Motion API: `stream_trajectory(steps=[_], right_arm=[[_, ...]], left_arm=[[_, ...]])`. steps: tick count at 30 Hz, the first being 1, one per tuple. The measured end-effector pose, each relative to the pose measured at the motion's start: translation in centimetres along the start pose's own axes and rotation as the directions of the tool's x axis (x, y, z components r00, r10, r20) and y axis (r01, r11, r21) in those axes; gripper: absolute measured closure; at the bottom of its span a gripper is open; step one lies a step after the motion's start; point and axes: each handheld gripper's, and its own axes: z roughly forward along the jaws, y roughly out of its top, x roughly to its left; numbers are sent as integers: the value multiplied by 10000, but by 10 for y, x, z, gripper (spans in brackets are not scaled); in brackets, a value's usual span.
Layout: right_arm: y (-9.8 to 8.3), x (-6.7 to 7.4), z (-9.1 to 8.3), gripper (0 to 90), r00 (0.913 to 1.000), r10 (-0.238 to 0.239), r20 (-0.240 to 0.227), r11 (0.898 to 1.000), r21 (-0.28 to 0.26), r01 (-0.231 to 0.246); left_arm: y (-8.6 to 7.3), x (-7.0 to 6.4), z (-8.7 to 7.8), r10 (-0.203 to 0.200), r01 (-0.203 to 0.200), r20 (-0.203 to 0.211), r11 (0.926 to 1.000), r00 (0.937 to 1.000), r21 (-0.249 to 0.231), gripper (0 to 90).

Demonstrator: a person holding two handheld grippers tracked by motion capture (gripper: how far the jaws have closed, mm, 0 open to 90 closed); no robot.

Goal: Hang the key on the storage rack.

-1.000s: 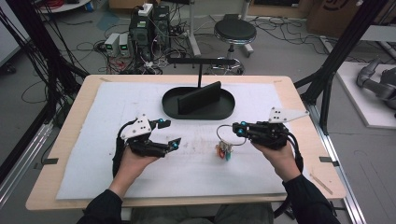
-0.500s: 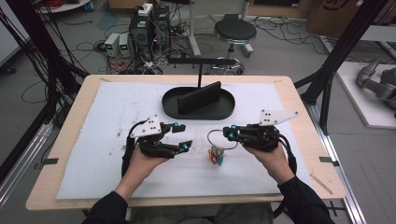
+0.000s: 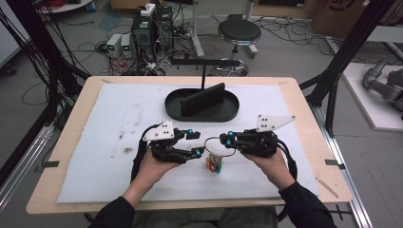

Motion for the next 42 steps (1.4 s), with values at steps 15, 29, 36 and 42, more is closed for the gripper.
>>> stream_trajectory(steps=[15,29,36,42], right_arm=[[0,2,3,882,9996,-33,-267,10000,53,34],[-1,1,3,881,9993,58,-376,10000,78,-55],[-1,0,2,871,9988,-35,-486,10000,-3,34],[-1,-4,-6,707,10000,29,-31,9995,-305,-30]], left_arm=[[0,-7,12,403,-408,387,9991,9984,102,674],[0,-7,10,564,-565,334,9984,9978,20,854],[1,-8,8,619,-610,329,9978,9975,-269,861],[5,-8,4,809,-802,264,9965,9964,-256,865]])
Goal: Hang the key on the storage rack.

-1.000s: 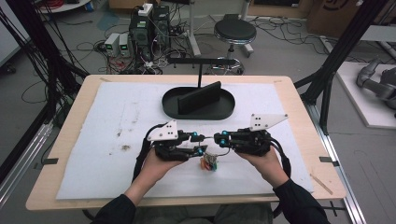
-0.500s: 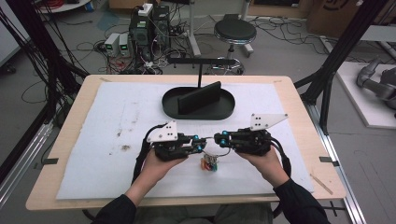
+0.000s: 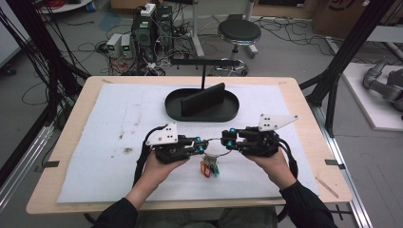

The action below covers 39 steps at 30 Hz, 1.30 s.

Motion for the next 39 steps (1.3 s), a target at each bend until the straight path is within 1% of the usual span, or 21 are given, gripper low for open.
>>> stream_trajectory(steps=[1,2,5,6,7,9,10,13,15,16,19,20,21,24,25,27,30,31,33,37,39], right_arm=[[0,-2,-2,695,10000,9,42,10000,-44,-9],[-1,-3,-4,658,9999,61,153,9999,-87,-60],[-2,-9,-12,552,9967,143,797,9997,-209,-126],[-3,-11,-15,506,9943,229,1045,9995,-247,-204],[-5,-13,-18,489,9904,377,1329,9989,-341,-334],[-8,-19,-26,476,9844,547,1674,9976,-518,-466],[-10,-21,-30,457,9787,590,1967,9972,-567,-487],[-16,-28,-39,424,9578,628,2806,9967,-671,-457],[-21,-33,-46,421,9453,860,3147,9945,-844,-624],[-23,-35,-48,418,9394,877,3313,9942,-881,-617],[-29,-41,-56,403,9198,1145,3754,9914,-1015,-820],[-30,-43,-59,398,9120,1192,3924,9909,-1055,-841],[-31,-44,-60,395,9086,1254,3984,9903,-1061,-902],[-34,-47,-65,395,8977,1346,4195,9892,-1093,-973],[-35,-48,-66,397,8948,1299,4272,9899,-1079,-922],[-36,-50,-68,397,8906,1344,4344,9895,-1076,-969],[-38,-53,-71,398,8811,1427,4510,9883,-1129,-1022],[-39,-54,-73,397,8795,1455,4531,9880,-1127,-1054],[-40,-56,-75,396,8743,1512,4612,9873,-1142,-1105],[-42,-59,-78,393,8674,1599,4712,9861,-1170,-1182],[-43,-60,-80,392,8633,1639,4773,9855,-1177,-1221]], left_arm=[[1,0,-1,45,-45,-41,10000,10000,-4,865],[2,0,-2,48,-48,-107,10000,9999,-23,866],[5,3,-7,99,-102,-273,9999,9996,-101,866],[6,4,-9,116,-120,-339,9999,9994,-118,866],[7,4,-11,126,-132,-401,9998,9991,-155,866],[9,6,-15,137,-150,-564,9996,9983,-233,865],[10,7,-18,149,-168,-640,9994,9978,-290,865],[14,10,-25,207,-236,-849,9991,9962,-340,865],[17,12,-29,227,-269,-987,9988,9949,-414,865],[18,13,-31,243,-292,-1072,9986,9939,-443,866],[23,17,-38,278,-364,-1372,9975,9902,-606,865],[24,18,-39,268,-368,-1435,9970,9893,-679,865],[25,19,-42,283,-394,-1525,9968,9879,-699,865],[30,25,-48,284,-456,-1866,9951,9820,-882,865],[32,27,-50,274,-466,-1967,9945,9801,-934,865],[35,31,-54,331,-536,-2170,9946,9756,-893,865],[40,37,-59,376,-600,-2517,9948,9671,-820,865],[41,39,-61,395,-619,-2579,9949,9654,-796,864],[44,43,-64,410,-654,-2798,9948,9592,-786,865],[49,50,-68,464,-746,-3143,9941,9482,-783,864],[50,54,-70,481,-807,-3374,9932,9401,-833,864]])
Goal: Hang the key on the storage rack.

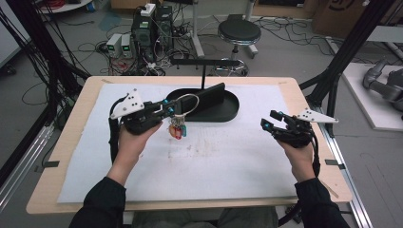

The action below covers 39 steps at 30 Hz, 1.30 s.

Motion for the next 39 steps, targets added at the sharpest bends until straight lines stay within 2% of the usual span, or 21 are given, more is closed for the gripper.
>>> stream_trajectory(steps=[9,18,27,39], right_arm=[[-1,-3,0,392,10000,19,61,10000,83,-20],[-2,-7,-1,392,9998,119,178,9999,83,-120],[-3,-8,-2,394,9995,168,258,9998,51,-170],[-3,-8,-1,394,9996,187,223,9998,86,-189]], left_arm=[[5,22,4,186,-177,-748,9998,9970,116,864],[4,39,10,253,-232,-1457,9996,9890,159,864],[-2,58,22,123,-89,-2051,9998,9787,174,864],[-13,82,40,-216,293,-2526,9992,9673,266,864]])
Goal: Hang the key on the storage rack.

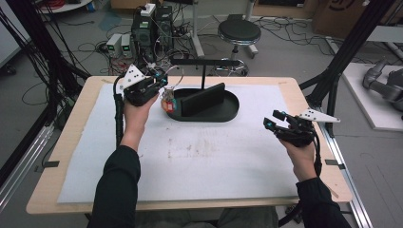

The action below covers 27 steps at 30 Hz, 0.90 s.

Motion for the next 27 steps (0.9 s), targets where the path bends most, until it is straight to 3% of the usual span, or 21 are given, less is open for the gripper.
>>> stream_trajectory(steps=[8,27], right_arm=[[0,1,1,395,10000,-39,-31,10000,21,39],[0,1,1,395,10000,-21,-48,10000,15,22]], left_arm=[[-10,9,13,-241,245,-186,9995,9995,223,864],[-28,21,25,-936,942,-426,9955,9947,110,863]])
